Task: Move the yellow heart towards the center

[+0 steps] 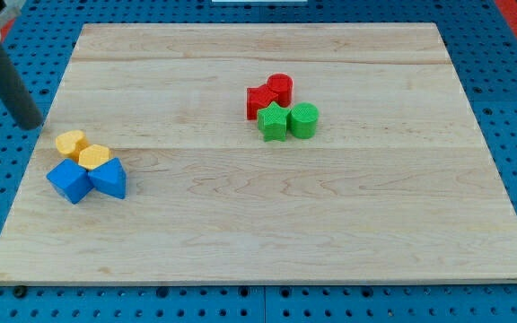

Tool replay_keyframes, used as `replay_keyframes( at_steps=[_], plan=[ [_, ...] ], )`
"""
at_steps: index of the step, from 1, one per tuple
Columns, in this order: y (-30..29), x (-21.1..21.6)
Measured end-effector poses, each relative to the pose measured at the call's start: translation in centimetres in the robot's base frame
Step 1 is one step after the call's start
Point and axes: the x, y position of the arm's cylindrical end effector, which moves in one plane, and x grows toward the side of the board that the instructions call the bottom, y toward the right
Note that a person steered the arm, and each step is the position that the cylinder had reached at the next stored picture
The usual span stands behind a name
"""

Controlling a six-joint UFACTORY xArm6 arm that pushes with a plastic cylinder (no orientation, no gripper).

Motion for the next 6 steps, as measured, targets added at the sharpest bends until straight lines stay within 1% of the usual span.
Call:
replay_keyframes(
  at_steps=[1,2,3,4,5,6],
  plan=[
    [1.8,5.1],
    [0.7,5.3],
    [4.0,4.3],
    [6.2,4.3],
    [6.3,2.7],
    [4.7,1.5]
  ],
)
